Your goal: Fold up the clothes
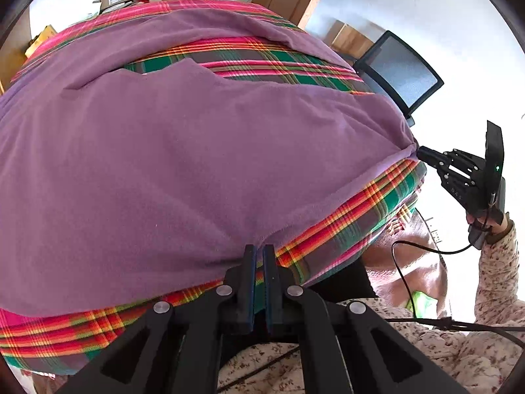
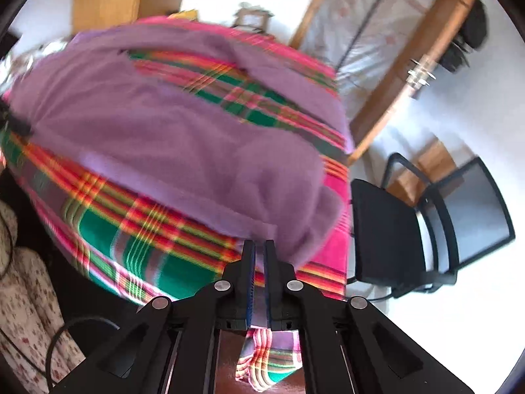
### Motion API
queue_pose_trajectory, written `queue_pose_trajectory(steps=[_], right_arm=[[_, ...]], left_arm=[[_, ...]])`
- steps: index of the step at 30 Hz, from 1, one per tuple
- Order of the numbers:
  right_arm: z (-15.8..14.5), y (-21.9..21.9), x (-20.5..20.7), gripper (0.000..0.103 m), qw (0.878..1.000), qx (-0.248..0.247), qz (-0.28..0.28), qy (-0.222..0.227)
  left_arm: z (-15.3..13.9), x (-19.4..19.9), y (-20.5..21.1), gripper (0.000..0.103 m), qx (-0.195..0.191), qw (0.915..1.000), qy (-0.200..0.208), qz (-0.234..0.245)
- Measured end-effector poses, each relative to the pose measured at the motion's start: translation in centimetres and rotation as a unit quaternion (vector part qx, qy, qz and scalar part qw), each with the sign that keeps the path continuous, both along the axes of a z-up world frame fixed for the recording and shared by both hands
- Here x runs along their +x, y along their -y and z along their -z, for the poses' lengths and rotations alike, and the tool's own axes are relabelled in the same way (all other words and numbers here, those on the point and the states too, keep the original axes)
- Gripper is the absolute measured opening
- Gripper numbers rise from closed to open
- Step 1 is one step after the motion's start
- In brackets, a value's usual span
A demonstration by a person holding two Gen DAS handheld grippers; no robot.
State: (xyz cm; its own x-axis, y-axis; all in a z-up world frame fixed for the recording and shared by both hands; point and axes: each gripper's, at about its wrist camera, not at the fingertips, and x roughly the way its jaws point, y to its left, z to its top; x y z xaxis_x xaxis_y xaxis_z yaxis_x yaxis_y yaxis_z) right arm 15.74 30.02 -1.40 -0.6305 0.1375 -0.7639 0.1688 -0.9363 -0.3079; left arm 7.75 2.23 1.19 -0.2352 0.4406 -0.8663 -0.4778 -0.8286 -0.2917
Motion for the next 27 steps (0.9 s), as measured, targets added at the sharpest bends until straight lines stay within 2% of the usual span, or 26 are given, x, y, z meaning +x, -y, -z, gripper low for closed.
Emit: queue_pose_trajectory(steps=[5,9,12,15,18,19,23,25,27], right_arm=[[-1.7,1.3,0.1,0.007,0.999,-0.027,-0.011,-0.036],[-2.0,4.6,-1.0,0.012,0.996,-0.044,-0.057,-0.051],[-1.1,7.7,-2.1,0.012,0.992,-0.063,-0.099,-0.044],[-0.1,10.9,-2.9,0.012,0.986,-0.076,-0.146,-0.033],[0.5,13.9,-3.3,0.015,0.977,-0.091,-0.193,-0.028],[0.6,14.8,-3.3,0.016,0.974,-0.096,-0.204,-0.028],[1.0,17.9,-3.8,0.026,0.965,-0.117,-0.233,-0.032],[1.1,19.4,-4.1,0.029,0.961,-0.128,-0.243,-0.032],[1.3,20.6,-4.1,0.031,0.957,-0.136,-0.253,-0.029]], left_arm=[[-1.1,-0.2,1.8,0.004,0.025,0.9994,-0.003,-0.025],[-1.5,-0.8,5.9,0.005,0.044,0.994,-0.004,-0.1],[-1.8,-0.7,10.9,0.005,0.059,0.9801,-0.01,-0.189],[-2.1,-0.6,16.0,0.01,0.072,0.9577,-0.016,-0.278],[-1.9,0.1,21.4,0.015,0.076,0.9208,-0.021,-0.382],[-1.5,0.5,23.4,0.018,0.091,0.9032,-0.018,-0.419],[-0.5,1.6,28.0,0.025,0.116,0.8591,-0.005,-0.498],[-0.1,2.0,29.3,0.027,0.121,0.8437,-0.006,-0.523],[0.4,1.4,29.7,0.028,0.127,0.8486,0.001,-0.514]])
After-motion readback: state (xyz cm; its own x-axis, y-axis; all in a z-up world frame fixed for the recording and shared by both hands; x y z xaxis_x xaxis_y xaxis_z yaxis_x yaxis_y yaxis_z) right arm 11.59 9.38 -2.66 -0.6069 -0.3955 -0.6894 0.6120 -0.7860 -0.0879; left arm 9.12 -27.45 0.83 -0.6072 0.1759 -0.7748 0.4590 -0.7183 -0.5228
